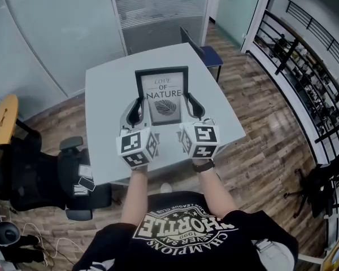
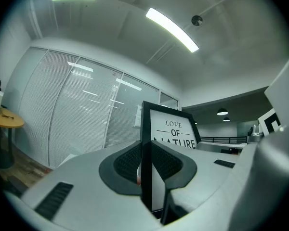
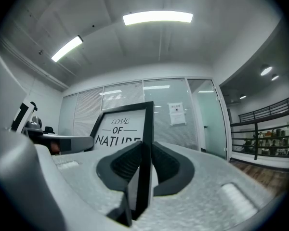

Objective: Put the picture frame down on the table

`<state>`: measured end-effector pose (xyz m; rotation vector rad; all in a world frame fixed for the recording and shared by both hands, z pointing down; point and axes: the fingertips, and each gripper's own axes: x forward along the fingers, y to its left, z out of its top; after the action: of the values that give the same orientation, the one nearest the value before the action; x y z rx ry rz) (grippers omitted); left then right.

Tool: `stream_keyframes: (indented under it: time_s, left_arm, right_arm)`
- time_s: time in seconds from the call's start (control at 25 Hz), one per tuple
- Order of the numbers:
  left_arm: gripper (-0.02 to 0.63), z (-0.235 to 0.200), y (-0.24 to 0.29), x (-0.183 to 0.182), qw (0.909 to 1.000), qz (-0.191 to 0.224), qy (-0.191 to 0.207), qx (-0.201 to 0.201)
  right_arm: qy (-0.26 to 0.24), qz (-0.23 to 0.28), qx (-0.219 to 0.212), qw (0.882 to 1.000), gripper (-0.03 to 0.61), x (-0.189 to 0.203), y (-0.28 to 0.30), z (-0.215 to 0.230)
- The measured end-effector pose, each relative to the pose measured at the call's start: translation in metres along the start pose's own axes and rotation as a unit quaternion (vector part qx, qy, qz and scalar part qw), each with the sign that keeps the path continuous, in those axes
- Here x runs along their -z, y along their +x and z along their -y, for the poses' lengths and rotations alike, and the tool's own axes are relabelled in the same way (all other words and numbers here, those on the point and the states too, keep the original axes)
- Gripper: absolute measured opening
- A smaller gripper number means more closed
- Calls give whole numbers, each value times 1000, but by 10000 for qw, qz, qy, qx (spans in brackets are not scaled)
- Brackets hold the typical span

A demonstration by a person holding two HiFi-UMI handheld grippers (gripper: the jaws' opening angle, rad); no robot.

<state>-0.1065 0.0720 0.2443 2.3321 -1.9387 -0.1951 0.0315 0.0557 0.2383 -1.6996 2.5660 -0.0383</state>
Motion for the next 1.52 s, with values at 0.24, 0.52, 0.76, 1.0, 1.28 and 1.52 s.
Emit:
stream_keyframes:
  time_s: [0.24,0.52,0.76,1.0,1.28,1.52]
  left_arm:
    - [71,-44,25,2,9999,108,-20,-115]
    - [71,-90,61,4,9996,13,-253,-91]
    - [71,-82,92,13,9992,-17,-397,36]
    - [71,-80,146,39,9987,-274,-424,81]
    - [71,-71,207,68,9969,-602,-493,151]
    - [71,-86,248,91,9948,-846,-565,-6]
  right_arm:
    - [-20,60,-55,10000,63,11,49,-20]
    - [-161,-81,47,9998,64,19,96,-40]
    - [-269,-120,191,9994,64,20,113,-16]
    - [-140,-351,322,9988,64,46,153,20]
    - [-65,-646,446,9969,64,67,200,68]
    - [14,-938,343,9950,63,92,241,83]
